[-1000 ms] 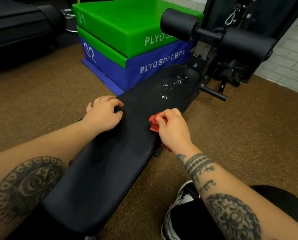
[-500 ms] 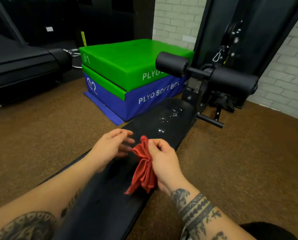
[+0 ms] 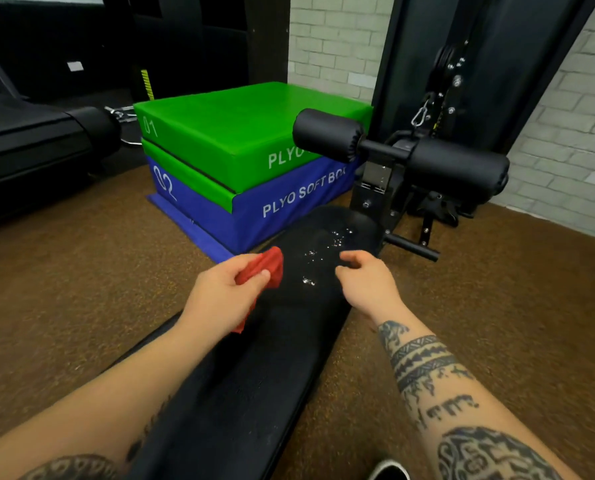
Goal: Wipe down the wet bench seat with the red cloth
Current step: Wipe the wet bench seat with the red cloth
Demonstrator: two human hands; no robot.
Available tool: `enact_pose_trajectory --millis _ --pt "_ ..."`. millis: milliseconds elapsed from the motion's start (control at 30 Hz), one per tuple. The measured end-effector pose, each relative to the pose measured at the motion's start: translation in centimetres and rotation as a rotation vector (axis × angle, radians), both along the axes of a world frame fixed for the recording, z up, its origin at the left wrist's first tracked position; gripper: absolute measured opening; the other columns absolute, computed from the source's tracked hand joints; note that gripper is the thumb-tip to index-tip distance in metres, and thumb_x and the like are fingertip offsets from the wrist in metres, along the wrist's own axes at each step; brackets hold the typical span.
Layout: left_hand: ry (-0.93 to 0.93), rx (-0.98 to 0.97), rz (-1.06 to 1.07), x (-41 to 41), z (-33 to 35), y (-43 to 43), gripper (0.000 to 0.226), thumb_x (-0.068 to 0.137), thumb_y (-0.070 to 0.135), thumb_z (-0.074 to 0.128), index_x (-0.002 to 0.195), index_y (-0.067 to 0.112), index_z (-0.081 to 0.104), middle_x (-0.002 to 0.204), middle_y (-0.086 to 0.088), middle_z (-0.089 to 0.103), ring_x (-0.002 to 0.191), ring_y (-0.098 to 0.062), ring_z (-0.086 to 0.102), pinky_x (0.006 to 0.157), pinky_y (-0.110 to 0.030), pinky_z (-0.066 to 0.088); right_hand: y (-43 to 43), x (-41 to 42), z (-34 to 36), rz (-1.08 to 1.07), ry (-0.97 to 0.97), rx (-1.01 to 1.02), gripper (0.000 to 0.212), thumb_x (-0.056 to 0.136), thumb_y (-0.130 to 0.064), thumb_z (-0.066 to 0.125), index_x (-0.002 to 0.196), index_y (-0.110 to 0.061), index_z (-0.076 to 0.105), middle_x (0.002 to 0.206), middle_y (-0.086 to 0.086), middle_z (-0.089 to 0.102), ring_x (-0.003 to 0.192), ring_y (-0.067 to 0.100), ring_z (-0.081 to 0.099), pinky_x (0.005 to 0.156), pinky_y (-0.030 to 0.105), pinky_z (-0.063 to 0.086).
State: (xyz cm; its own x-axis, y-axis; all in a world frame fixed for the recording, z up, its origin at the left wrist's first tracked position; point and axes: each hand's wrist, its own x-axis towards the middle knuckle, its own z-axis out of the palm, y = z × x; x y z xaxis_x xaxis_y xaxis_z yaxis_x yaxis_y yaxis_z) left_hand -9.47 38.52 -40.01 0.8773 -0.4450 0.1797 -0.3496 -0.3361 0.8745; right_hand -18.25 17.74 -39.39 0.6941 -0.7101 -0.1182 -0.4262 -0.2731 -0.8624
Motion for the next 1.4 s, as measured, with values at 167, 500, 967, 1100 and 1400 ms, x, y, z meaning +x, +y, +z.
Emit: enact_pose_trajectory --millis 167,500,967,1100,1400 --pt "-0.448 0.362 -0.328 -0.9 -4.2 -3.9 0.031 0.084 0.046 0.068 0.114 0.044 0.071 0.099 0.009 0.059 0.095 -0.016 0.059 0.083 -0.037 0.053 -2.2 1.1 -5.6 -0.001 0.166 -0.012 0.064 0.093 -0.029 0.062 0.152 -0.019 0.038 0.154 0.01 0.042 0.139 0.026 0.044 0.116 0.037 0.035" --pt "-0.471 0.457 -0.099 2.7 -6.0 -4.7 0.032 0.086 0.043 0.069 0.118 0.044 0.07 0.099 0.007 0.055 0.096 -0.023 0.056 0.083 -0.045 0.052 -2.9 4.7 -5.8 -0.135 0.208 -0.023 0.062 0.1 -0.03 0.053 0.156 -0.026 0.026 0.163 0.012 0.011 0.137 0.034 0.042 0.109 0.038 0.037" --pt "-0.026 0.409 0.249 10.4 -4.3 -1.4 0.026 0.09 0.047 0.062 0.106 0.031 0.075 0.083 -0.002 0.071 0.077 -0.023 0.068 0.076 -0.032 0.055 -4.4 4.0 -7.0 -0.053 0.157 0.014 0.072 0.096 -0.04 0.058 0.157 -0.035 0.02 0.167 0.007 0.012 0.148 0.03 0.028 0.12 0.042 0.027" --pt "-0.28 0.232 0.023 6.3 -2.7 -5.2 0.034 0.094 0.052 0.056 0.115 0.032 0.073 0.088 0.0 0.062 0.089 -0.015 0.059 0.079 -0.024 0.038 -5.8 3.8 -7.0 -0.039 0.103 0.182 0.098 0.084 -0.045 0.069 0.157 -0.037 0.004 0.161 -0.003 0.031 0.138 0.024 0.044 0.112 0.045 0.042" --pt "-0.413 0.482 -0.237 2.2 -4.9 -8.6 0.041 0.086 0.061 0.06 0.122 0.044 0.067 0.106 0.009 0.058 0.106 -0.017 0.057 0.091 -0.041 0.05 -6.2 3.9 -7.5 -0.059 0.05 0.177 0.091 0.09 -0.037 0.069 0.158 -0.032 0.009 0.159 -0.001 0.034 0.138 0.022 0.044 0.112 0.039 0.042"
